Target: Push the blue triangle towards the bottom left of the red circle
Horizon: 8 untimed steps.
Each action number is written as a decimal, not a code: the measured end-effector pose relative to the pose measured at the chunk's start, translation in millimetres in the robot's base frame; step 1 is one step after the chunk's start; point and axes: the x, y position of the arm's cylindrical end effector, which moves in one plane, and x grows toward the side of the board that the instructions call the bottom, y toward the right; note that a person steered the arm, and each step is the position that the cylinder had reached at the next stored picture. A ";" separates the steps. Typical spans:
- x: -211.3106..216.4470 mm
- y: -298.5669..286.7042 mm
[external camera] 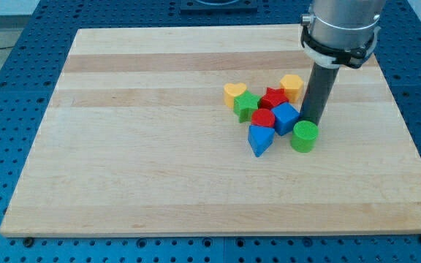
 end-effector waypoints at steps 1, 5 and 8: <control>0.0 28.4; 98.0 -45.4; 65.1 -38.6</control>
